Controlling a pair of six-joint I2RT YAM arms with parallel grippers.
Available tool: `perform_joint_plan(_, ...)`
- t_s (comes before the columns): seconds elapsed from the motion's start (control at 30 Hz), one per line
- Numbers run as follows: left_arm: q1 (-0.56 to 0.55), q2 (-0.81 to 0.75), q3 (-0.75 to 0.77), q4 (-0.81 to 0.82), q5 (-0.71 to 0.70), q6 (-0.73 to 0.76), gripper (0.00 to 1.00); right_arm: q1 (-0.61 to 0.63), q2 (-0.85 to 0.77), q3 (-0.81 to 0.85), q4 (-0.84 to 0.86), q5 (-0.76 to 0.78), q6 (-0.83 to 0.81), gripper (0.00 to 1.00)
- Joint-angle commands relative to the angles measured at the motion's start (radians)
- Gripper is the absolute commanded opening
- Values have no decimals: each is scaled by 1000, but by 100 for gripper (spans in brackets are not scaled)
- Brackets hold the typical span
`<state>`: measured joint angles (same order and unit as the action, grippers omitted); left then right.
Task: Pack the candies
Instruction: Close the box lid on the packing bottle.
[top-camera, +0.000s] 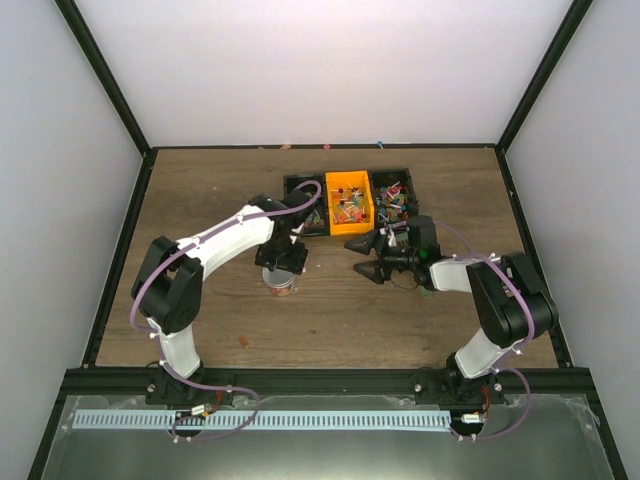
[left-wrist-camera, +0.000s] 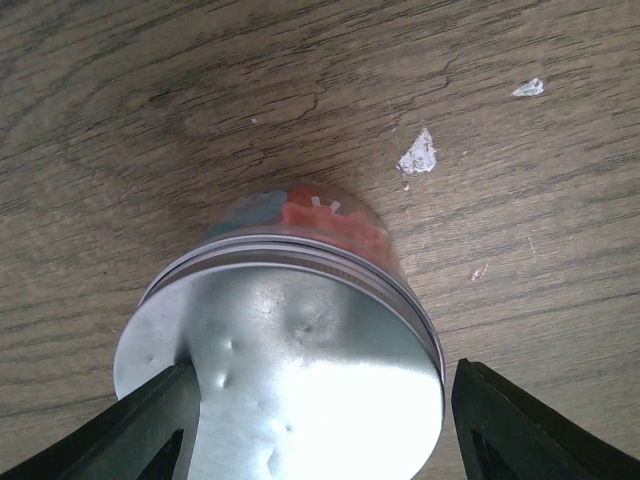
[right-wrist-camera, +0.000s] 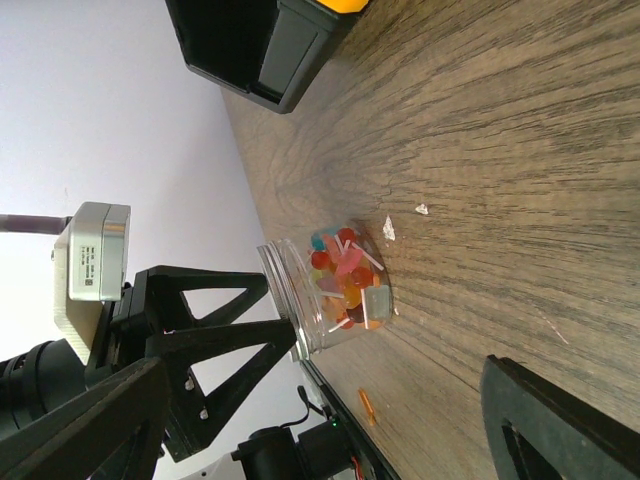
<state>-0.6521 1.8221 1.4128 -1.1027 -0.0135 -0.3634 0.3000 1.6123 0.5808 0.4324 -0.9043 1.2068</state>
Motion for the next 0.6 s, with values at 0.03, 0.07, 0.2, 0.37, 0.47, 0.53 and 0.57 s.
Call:
perform_joint_plan(0.03, 6, -13, 43, -24, 0, -3, 73, 10, -13, 1, -18, -2, -19, 86)
perform_joint_plan(0.07, 6, -13, 46, -27, 1, -3, 74, 8, -11, 0, -16, -2, -18, 86)
perform_joint_plan(0.2, 6, -22, 53, -32, 10, -10, 74, 9, -15, -6, -12, -3, -18, 86)
perform_joint_plan(0.37, 6, -27, 59, -37, 3, -24, 73, 8, -22, -19, -8, -3, -18, 86)
perform_joint_plan(0.47, 6, -24, 60, -39, -15, -32, 72, 9, -23, -22, -9, -5, -19, 86)
perform_joint_plan(0.53, 6, -23, 58, -39, -24, -36, 71, 11, -24, -22, -11, -5, -21, 86)
perform_joint_plan(0.57, 6, -21, 57, -40, -27, -39, 70, 9, -25, -22, -13, -5, -23, 86)
